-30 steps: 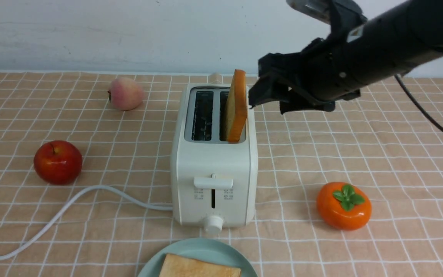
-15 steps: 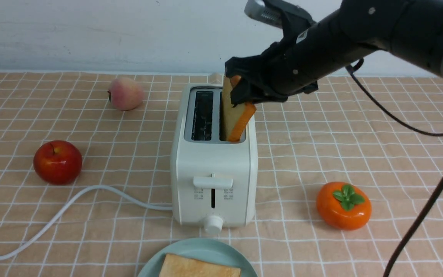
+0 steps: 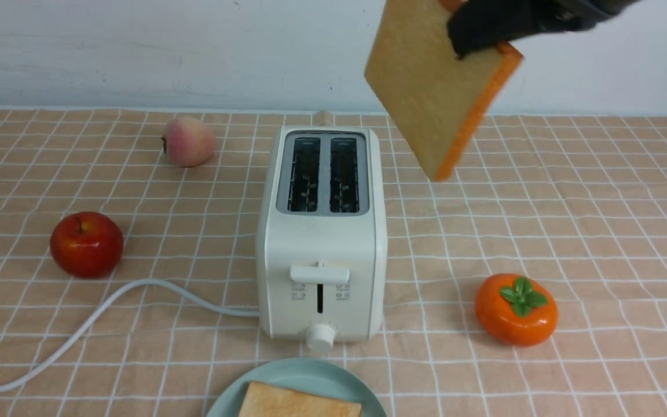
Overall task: Take toasted bread from bread machine on light coffee tablecloth place on plate.
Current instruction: 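Place the held slice of bread on top of the slice on the plate with the right gripper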
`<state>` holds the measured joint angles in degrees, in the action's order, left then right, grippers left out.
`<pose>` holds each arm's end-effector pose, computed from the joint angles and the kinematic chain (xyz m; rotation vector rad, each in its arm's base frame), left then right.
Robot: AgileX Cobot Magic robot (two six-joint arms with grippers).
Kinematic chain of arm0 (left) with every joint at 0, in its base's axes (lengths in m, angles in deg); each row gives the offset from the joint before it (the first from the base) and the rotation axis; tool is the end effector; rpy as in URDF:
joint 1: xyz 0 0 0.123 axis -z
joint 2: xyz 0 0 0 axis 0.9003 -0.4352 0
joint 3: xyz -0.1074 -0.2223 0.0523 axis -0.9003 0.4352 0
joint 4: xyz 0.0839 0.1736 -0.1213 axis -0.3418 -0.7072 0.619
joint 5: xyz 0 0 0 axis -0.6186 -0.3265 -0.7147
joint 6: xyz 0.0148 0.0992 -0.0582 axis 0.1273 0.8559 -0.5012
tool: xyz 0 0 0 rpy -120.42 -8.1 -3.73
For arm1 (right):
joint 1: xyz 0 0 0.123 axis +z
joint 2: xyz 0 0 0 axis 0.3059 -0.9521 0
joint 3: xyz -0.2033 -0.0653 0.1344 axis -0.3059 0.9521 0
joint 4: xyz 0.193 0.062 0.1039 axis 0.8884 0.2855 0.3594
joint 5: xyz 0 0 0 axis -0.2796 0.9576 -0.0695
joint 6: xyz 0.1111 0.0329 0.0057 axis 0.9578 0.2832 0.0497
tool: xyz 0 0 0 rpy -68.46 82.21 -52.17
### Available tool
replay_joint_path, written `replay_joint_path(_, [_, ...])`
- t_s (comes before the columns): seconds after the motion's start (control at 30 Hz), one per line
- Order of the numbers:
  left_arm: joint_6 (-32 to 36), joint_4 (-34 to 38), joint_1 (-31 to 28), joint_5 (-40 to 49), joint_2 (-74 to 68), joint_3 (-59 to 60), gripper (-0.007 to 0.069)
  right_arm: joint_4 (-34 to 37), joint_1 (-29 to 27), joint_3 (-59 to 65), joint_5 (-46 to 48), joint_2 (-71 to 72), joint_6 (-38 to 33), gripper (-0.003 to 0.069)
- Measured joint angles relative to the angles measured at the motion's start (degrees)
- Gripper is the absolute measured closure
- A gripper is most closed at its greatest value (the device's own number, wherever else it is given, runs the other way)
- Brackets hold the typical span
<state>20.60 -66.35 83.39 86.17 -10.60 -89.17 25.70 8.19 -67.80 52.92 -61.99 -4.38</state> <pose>0.0242 -0.0067 0.3278 -0.0752 2.1110 -0.4284 0.2422 0.1628 0.4242 -0.7122 2.2385 0.6327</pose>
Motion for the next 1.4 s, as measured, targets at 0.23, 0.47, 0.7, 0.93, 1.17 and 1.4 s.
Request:
replay_joint_path(0.23, [0.0,-0.4,0.0,-1.7,0.0,0.0,0.0638,11.9,1.5,12.1,0.6,0.7,-2.8,0.0564])
replay_joint_path(0.47, [0.0,-0.4,0.0,-2.1,0.0,2.8,0.0638,26.0,8.3,31.9,-0.8,-1.5,-18.3,0.0564])
replay_joint_path(0.7, [0.0,0.2,0.0,-5.3,0.0,7.9,0.0638,35.7,11.8,40.9,-11.6,-7.8,-26.7,0.0564])
replay_joint_path(0.93, [0.0,0.9,0.0,-7.5,0.0,9.5,0.0638,37.8,12.0,41.4,-19.3,-13.7,-29.3,0.0564])
replay_joint_path(1.17, [0.0,0.9,0.0,-7.7,0.0,9.6,0.0638,36.3,12.0,41.5,-21.4,-14.8,-29.6,0.0559])
replay_joint_path(1.4, [0.0,0.9,0.0,-7.7,0.0,9.6,0.0638,29.0,12.0,41.5,-24.0,-14.8,-28.0,0.0394])
